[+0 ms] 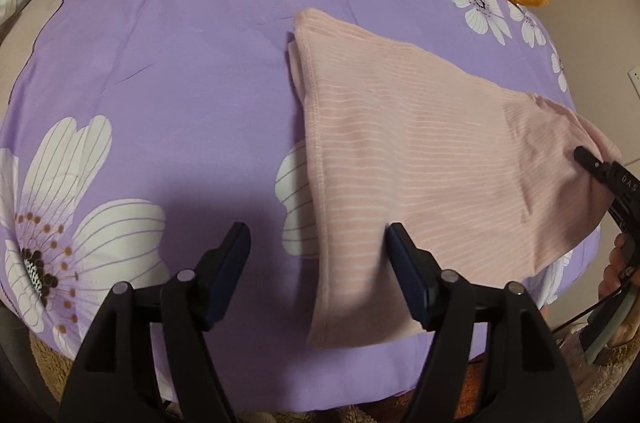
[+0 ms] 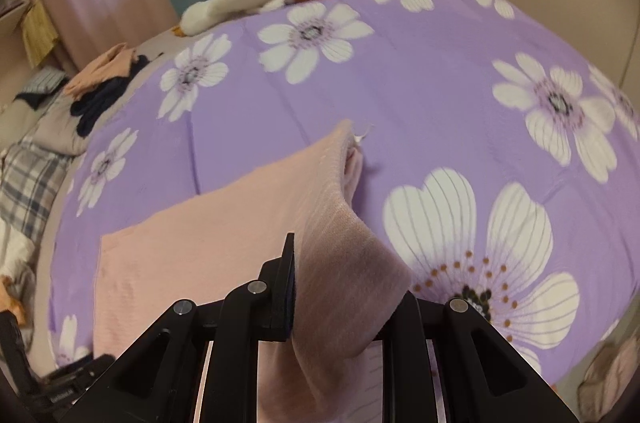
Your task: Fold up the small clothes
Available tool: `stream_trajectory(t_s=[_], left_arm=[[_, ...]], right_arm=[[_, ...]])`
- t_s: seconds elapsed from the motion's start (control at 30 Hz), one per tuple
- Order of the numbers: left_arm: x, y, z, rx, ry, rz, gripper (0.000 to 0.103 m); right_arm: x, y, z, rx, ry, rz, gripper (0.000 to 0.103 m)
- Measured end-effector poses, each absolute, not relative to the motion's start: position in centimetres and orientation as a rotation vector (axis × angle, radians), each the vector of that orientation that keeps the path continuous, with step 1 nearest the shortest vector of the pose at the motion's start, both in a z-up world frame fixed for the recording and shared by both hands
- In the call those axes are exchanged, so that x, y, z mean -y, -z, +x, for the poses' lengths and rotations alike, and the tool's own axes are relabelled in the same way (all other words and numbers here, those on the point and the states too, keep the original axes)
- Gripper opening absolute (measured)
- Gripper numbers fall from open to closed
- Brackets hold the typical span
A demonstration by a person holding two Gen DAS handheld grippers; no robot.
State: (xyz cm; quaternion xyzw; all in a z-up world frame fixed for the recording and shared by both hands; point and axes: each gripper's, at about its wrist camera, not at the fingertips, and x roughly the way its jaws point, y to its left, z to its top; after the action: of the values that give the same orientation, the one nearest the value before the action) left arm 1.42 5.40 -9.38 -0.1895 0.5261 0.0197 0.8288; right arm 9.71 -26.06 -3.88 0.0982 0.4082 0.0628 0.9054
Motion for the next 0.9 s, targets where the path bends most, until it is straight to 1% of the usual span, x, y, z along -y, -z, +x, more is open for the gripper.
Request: stream_trajectory(t_s=[0.3, 0.5, 0.73, 0.9], left_arm=[[-7.6, 8.4, 0.4, -1.088, -0.074, -0.464, 0.072], [-9.5, 7.8, -0.5, -1.057, -0.106, -0.515, 0.073], [-10.8, 7.3, -1.4, -1.033, -0.123, -0.555, 0.074], [-11.1, 7.3, -1.7, -1.032, -0.123, -0.561, 0.074]], right_arm=[[21.8, 0.7, 9.1, -0.778, -0.254, 0.115, 0.021], [17.8, -0.1, 8.4, -0.763, -0.352, 0.042, 0.021], [12.6, 0.8, 7.4, -0.801, -0.494, -0.039, 0.021], [9.2, 3.1, 6.7, -0.876, -0.582, -0.092, 0.021]])
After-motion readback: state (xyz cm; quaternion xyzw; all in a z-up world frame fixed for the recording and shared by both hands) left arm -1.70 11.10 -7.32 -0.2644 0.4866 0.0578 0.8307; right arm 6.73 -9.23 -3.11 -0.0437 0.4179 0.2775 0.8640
